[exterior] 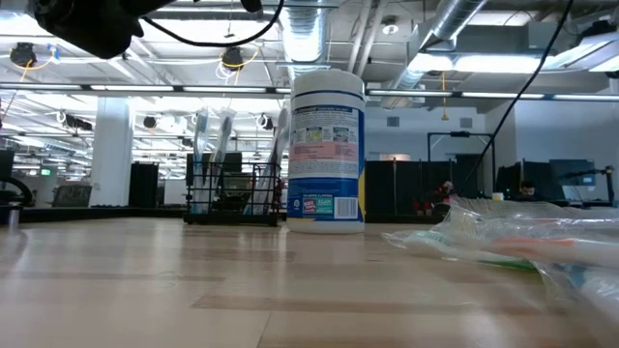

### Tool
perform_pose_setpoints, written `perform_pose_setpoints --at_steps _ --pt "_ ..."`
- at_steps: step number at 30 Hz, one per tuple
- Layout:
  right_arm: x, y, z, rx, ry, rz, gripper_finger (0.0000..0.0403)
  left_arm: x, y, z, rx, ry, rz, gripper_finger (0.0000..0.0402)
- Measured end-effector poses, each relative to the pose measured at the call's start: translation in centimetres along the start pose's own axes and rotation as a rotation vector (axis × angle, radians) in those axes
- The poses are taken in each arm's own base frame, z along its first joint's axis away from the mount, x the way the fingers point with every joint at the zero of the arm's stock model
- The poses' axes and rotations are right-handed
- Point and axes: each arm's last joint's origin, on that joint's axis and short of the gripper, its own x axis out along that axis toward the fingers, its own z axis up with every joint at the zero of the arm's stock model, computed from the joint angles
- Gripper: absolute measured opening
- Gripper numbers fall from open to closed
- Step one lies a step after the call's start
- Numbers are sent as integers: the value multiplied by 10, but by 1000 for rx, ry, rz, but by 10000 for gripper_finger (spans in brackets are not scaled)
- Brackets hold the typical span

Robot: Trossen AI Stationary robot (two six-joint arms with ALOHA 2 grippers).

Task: Pick & Place toothbrushing station
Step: Put the top blue mouthwash into the mesh organizer

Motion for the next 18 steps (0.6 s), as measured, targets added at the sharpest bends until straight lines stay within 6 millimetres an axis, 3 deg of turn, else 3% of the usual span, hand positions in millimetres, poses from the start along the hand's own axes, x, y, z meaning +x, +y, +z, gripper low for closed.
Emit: perform_pose_setpoints --at_steps 18 --pt "0 0 -4 -15 35 13 4 -19 9 17 -5 -8 13 108"
